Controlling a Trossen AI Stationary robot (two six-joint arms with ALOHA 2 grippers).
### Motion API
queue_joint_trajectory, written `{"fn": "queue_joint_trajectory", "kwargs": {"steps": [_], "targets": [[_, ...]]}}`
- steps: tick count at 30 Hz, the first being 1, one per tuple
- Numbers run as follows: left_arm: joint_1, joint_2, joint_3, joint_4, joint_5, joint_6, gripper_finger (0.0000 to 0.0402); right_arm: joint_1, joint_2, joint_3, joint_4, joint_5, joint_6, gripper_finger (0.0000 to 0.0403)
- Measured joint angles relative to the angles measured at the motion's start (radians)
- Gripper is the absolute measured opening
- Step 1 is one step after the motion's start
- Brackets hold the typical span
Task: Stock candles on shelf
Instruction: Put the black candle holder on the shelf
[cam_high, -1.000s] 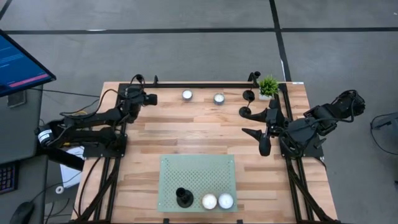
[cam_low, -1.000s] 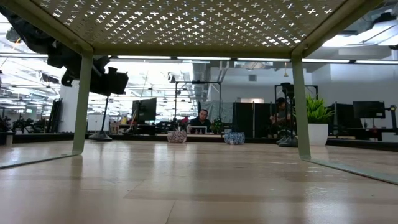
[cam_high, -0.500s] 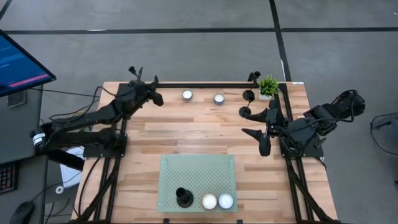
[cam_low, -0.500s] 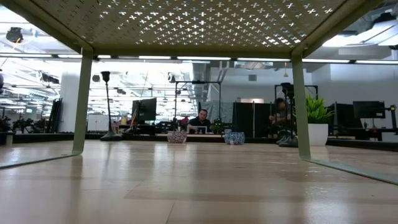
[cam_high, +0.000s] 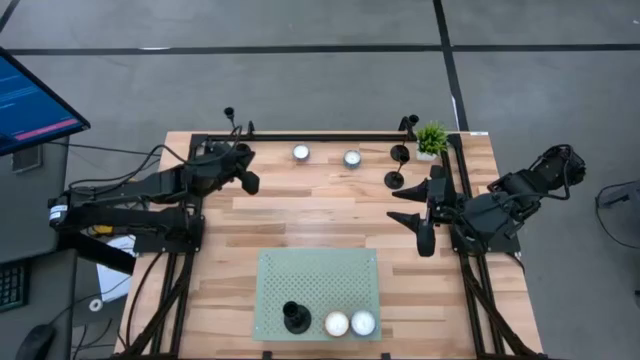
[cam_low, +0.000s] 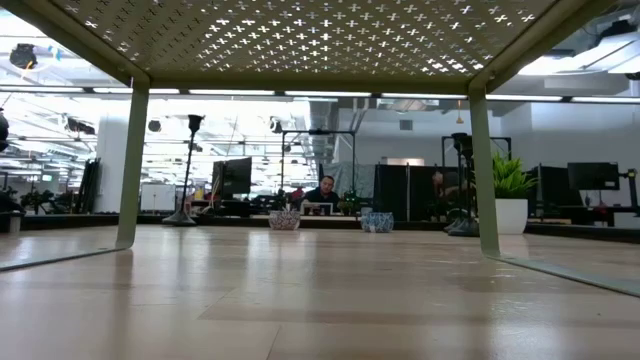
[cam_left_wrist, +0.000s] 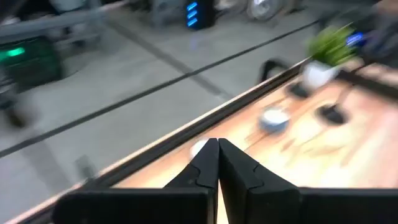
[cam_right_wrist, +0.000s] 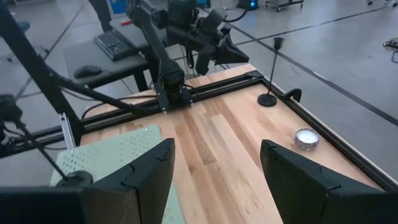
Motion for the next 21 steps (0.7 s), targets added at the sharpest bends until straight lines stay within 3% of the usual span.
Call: {"fn": "queue_joint_trajectory", "kwargs": {"steps": [2,8,15,17,21], "targets": [[0.001,-0.013,-0.011,-0.045,-0.055,-0.023,0.0025,0.011,0.0,0.0,-0.002,0.001,0.002,0.0228],[0.018,-0.07,-0.076,-0.049,-0.069,-0.075,0.0104,0.035,0.007,-0.001,-0.055,0.001,0.003,0.0228],[0.018,-0.109,-0.199,0.005,-0.224,-0.137,0.0205,0.04,-0.026,-0.001,-0.212,0.001,0.037,0.0228],[0.018,-0.114,-0.227,0.072,-0.211,-0.118,0.0226,0.04,-0.065,-0.001,-0.245,0.002,0.041,0.0228],[0.028,-0.114,-0.272,0.206,-0.087,-0.071,0.0247,0.04,-0.172,-0.001,-0.27,0.01,-0.023,0.0228]]}}
